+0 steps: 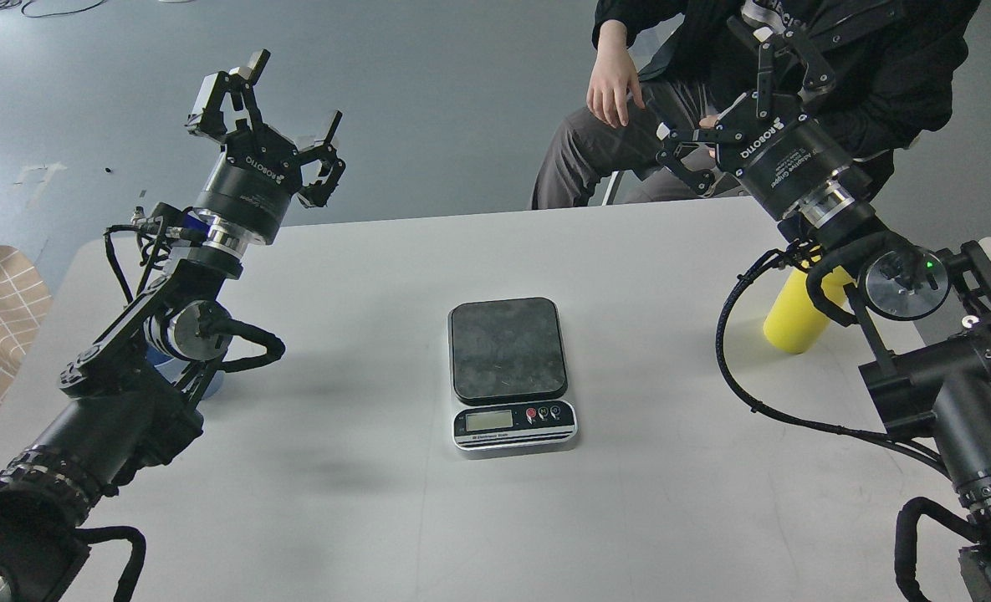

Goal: Pour seasoning into cup on scale with both arms

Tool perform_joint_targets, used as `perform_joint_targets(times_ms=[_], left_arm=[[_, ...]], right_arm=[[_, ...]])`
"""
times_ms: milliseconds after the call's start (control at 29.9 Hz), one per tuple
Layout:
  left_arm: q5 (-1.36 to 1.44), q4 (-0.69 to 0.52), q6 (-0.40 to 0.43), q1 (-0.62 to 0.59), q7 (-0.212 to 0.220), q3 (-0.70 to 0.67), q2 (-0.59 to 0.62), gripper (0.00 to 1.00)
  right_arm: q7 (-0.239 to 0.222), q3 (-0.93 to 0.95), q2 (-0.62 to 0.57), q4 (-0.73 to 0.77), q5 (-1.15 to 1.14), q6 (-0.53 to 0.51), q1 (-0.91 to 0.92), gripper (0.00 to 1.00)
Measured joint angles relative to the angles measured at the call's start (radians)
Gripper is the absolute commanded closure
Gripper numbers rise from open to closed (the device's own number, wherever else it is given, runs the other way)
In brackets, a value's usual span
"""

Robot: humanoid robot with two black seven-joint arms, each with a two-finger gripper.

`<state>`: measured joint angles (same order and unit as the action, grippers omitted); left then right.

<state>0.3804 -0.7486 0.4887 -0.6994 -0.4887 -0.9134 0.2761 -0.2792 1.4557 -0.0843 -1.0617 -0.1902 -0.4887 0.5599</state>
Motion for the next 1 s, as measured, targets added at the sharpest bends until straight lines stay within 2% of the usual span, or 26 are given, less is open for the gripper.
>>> perform_joint_targets(times_ms=[1002], left_arm=[[0.0, 0.0, 0.0, -0.003, 0.0, -0.002, 0.003, 0.02]], right_arm=[[0.0, 0.0, 0.001, -0.004, 0.0, 0.0, -0.006, 0.0]])
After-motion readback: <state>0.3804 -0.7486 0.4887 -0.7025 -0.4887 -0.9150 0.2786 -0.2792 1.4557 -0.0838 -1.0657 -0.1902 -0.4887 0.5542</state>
